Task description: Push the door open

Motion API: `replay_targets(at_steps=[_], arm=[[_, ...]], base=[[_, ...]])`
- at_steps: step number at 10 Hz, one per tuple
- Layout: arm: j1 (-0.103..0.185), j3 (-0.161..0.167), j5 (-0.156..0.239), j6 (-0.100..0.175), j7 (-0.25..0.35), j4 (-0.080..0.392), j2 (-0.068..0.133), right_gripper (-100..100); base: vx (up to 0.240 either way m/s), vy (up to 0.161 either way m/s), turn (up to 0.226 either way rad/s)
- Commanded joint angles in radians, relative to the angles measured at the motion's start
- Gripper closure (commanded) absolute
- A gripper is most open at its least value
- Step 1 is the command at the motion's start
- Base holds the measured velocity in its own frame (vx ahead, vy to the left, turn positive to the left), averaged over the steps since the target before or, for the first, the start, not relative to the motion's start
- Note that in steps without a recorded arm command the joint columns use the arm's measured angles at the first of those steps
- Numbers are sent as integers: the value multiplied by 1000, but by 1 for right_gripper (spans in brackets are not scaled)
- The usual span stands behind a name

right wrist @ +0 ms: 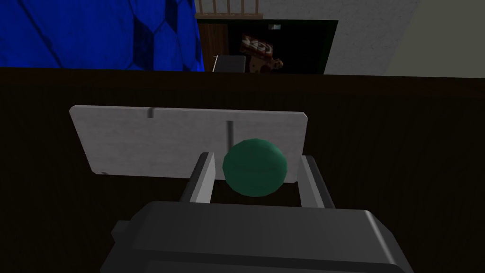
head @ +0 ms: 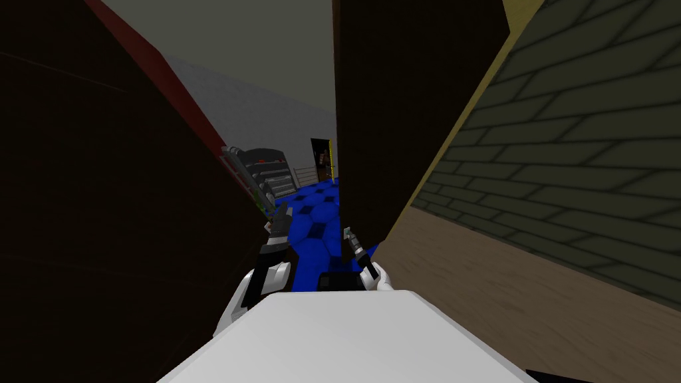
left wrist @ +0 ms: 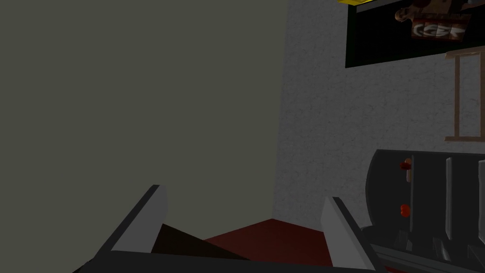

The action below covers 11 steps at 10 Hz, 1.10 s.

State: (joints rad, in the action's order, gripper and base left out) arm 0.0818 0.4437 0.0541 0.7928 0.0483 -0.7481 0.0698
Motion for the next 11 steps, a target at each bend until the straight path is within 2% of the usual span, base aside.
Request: replay_targets(at_steps=[1, 5, 6, 10, 11], arm=[[0, 0, 0, -1, 0, 0, 0, 100], [0, 0, 0, -1, 0, 0, 0, 100], [-2, -9, 8, -4, -12, 2, 6, 100], [-3, -26, 22, -5, -31, 3, 12, 100], [-3, -41, 34, -6, -48, 4, 14, 100]], base=[[-24, -11, 13], [-7, -4, -1], [90, 36, -52], [165, 69, -53], [196, 41, -108]])
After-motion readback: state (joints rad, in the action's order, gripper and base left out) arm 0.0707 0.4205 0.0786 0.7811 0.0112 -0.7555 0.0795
